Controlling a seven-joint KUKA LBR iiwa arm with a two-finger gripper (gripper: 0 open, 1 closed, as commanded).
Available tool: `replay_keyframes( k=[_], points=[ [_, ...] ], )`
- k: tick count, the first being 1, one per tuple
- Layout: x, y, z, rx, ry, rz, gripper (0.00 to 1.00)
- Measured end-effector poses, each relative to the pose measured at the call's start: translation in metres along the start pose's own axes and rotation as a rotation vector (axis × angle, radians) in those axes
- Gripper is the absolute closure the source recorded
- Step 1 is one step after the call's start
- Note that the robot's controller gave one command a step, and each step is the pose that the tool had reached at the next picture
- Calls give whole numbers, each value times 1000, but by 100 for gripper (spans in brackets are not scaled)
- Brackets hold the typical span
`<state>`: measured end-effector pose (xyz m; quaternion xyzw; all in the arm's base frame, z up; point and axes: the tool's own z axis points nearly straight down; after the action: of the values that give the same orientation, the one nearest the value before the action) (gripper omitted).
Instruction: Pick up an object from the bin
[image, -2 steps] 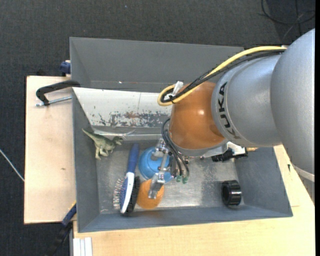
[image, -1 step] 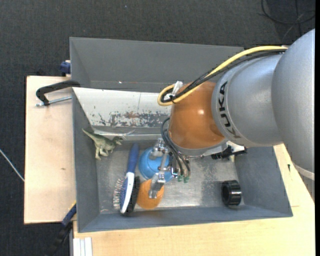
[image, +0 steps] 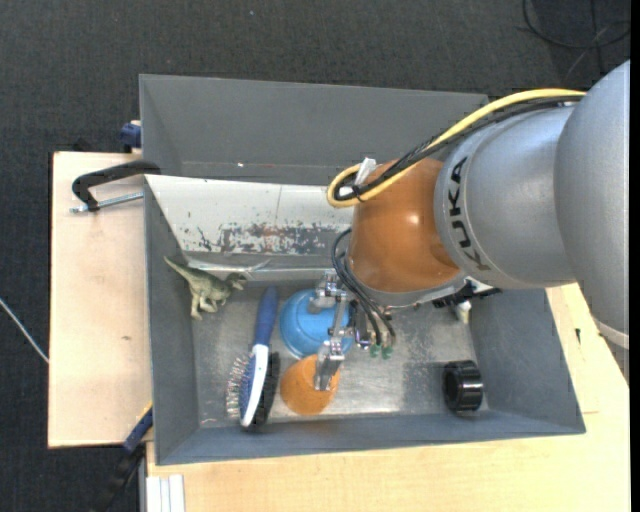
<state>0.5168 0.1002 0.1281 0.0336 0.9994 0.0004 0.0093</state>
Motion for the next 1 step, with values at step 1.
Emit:
replay_keyframes(
  k=[1],
  points=[
    [4,30,-37,-4,8,14,0]
  ],
)
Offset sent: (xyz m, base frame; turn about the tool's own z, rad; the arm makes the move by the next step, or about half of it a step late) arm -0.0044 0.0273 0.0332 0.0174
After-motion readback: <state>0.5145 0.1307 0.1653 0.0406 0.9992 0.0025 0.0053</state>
